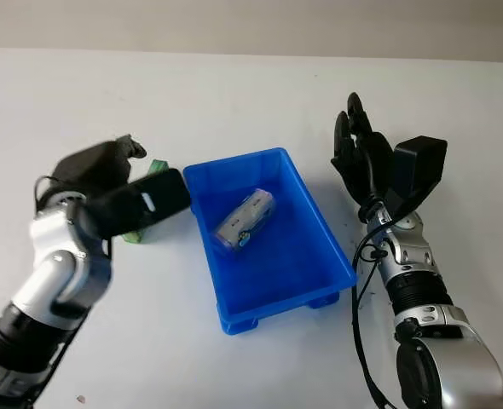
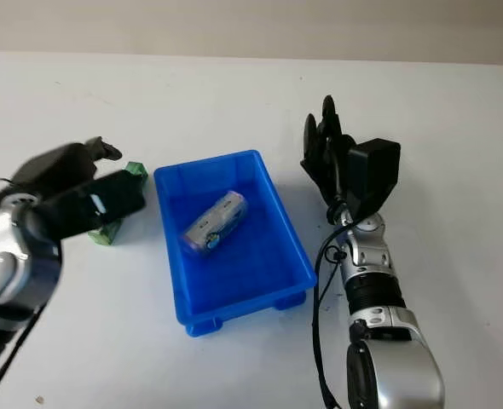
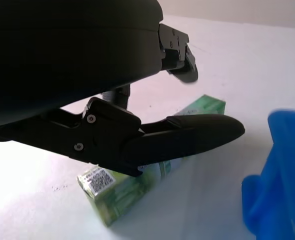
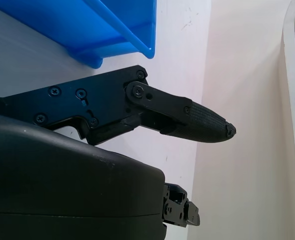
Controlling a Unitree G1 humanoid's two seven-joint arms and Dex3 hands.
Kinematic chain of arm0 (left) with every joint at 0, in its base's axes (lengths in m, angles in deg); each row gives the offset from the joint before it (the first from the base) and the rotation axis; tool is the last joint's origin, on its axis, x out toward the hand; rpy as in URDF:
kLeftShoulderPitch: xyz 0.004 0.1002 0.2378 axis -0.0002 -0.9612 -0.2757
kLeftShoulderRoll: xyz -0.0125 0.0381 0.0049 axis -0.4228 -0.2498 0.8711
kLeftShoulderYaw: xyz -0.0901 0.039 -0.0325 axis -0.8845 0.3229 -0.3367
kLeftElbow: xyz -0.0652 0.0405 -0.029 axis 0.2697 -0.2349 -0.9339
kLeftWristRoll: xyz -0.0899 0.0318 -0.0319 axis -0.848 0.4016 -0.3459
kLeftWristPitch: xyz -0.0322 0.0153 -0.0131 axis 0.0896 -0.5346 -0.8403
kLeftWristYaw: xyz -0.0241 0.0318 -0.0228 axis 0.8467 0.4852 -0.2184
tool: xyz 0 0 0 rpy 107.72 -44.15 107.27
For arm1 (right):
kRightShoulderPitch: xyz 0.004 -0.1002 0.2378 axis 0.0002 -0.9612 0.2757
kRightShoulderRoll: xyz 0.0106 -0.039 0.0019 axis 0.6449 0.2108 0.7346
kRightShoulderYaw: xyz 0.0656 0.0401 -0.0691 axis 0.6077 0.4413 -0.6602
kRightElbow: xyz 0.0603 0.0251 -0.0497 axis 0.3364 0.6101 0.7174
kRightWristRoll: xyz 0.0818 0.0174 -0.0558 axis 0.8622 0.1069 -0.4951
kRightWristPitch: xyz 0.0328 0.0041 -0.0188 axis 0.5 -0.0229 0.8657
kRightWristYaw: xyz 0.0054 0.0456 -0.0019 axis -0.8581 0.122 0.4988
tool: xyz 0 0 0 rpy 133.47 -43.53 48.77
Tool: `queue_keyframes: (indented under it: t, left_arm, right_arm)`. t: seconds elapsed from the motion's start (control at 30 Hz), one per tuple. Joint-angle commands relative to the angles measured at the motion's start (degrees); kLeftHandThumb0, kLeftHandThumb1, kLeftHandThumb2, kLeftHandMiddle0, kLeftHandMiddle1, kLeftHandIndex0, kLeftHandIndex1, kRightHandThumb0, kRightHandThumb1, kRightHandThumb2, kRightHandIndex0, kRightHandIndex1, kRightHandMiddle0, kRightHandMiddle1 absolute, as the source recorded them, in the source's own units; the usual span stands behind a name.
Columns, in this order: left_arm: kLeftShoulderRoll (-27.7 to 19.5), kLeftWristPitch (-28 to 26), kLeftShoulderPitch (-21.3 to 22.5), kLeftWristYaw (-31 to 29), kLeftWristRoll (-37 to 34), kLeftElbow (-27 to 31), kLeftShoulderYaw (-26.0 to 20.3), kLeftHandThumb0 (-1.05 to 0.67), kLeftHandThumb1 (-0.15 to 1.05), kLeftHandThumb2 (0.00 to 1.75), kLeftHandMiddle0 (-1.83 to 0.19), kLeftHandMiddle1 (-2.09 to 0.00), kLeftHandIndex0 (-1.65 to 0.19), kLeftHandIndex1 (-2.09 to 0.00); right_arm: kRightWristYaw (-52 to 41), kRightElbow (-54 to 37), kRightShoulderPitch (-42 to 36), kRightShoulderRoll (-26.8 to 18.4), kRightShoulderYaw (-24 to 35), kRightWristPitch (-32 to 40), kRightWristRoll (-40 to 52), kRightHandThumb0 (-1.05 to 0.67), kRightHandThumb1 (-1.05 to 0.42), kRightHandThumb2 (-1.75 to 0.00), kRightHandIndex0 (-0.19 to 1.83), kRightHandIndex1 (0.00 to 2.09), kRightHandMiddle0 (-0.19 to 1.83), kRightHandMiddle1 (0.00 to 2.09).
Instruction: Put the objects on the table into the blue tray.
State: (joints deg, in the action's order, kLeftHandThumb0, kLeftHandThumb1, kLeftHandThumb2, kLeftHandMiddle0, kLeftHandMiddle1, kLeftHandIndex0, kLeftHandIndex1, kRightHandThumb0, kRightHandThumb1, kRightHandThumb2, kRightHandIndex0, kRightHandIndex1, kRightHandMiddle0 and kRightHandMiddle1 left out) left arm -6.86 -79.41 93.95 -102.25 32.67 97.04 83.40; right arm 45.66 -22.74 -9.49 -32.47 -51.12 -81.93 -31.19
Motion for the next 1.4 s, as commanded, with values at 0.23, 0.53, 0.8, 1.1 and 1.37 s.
queue_keyframes:
  t: [0.23,0.53,0.8,1.1,1.37]
  left_arm:
    - [4.1,0.0,-0.8,-2.2,12.5,-2.3,4.3,-0.84,1.05,0.56,-0.05,-1.09,-0.17,-0.14]
    - [6.6,4.5,-0.6,-11.6,33.3,-9.6,8.1,-0.84,1.05,0.55,-0.24,-0.21,-0.15,-0.22]
    - [10.9,6.8,-1.5,-12.1,35.3,-11.7,2.4,-0.66,1.05,0.28,-0.66,-2.05,0.0,-1.1]
    - [11.6,10.6,-1.8,-10.6,34.6,-11.5,-1.4,-0.55,1.04,0.06,-0.59,-2.09,-0.25,-0.45]
    - [11.3,14.6,-1.6,-2.5,29.1,-10.6,-5.4,-0.49,1.01,0.06,-0.6,-2.09,-0.25,-0.85]
  right_arm:
    - [-0.8,0.0,0.5,-0.4,0.6,-0.3,0.5,-0.67,-1.05,-0.69,-0.19,0.0,-0.19,0.0]
    - [-2.3,0.6,0.6,-0.8,0.7,-1.2,0.5,-0.68,-1.05,-0.7,-0.19,0.0,-0.19,0.0]
    - [-3.3,0.6,0.6,-1.3,0.8,-1.9,0.5,-0.69,-1.05,-0.71,-0.19,0.0,-0.19,0.0]
    - [-4.9,2.8,1.8,-1.7,1.4,-3.5,1.2,-0.67,-1.05,-0.72,-0.19,0.0,-0.19,0.0]
    - [-5.7,4.0,2.7,-1.8,1.7,-4.4,1.5,-0.67,-1.05,-0.72,-0.19,0.0,-0.19,0.0]
